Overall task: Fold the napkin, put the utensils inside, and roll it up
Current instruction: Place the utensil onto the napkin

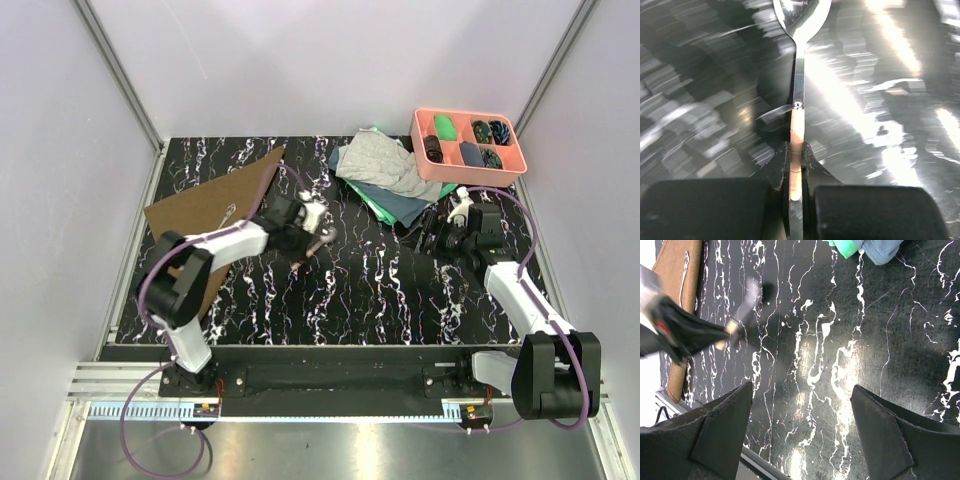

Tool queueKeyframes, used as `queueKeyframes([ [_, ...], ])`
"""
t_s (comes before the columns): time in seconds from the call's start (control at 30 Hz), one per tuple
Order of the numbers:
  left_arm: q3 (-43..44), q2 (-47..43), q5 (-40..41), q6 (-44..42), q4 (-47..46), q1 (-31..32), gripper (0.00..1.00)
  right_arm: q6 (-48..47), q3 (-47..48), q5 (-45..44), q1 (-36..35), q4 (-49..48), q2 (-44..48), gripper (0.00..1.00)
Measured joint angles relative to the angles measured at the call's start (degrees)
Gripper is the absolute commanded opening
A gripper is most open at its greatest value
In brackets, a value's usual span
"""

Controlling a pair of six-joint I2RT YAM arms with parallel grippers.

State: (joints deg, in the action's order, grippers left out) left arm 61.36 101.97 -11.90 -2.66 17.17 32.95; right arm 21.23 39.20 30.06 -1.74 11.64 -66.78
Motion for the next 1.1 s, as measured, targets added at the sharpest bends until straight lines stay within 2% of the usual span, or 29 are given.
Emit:
queueKeyframes([
  [0.2, -0.6, -6.4, 8.0, 2.6, 2.9, -10.9, 0.0, 0.0, 0.0, 0.0, 0.0, 0.0, 0.0, 0.88],
  [0.57, 3.3, -5.2, 13.7, 0.6, 5.8, -25.8, 0.0, 0.0, 0.0, 1.0, 0.0, -0.3, -1.0, 0.88],
  [0.77, 5.0, -3.4, 13.6, -1.0, 6.3, -29.8, 0.0, 0.0, 0.0, 1.1, 0.0, -0.3, -1.9, 0.88],
  [1.1, 5.0, -0.4, 13.2, -2.0, 7.2, -30.1, 0.0, 0.0, 0.0, 1.1, 0.0, -0.3, -2.6, 0.88],
])
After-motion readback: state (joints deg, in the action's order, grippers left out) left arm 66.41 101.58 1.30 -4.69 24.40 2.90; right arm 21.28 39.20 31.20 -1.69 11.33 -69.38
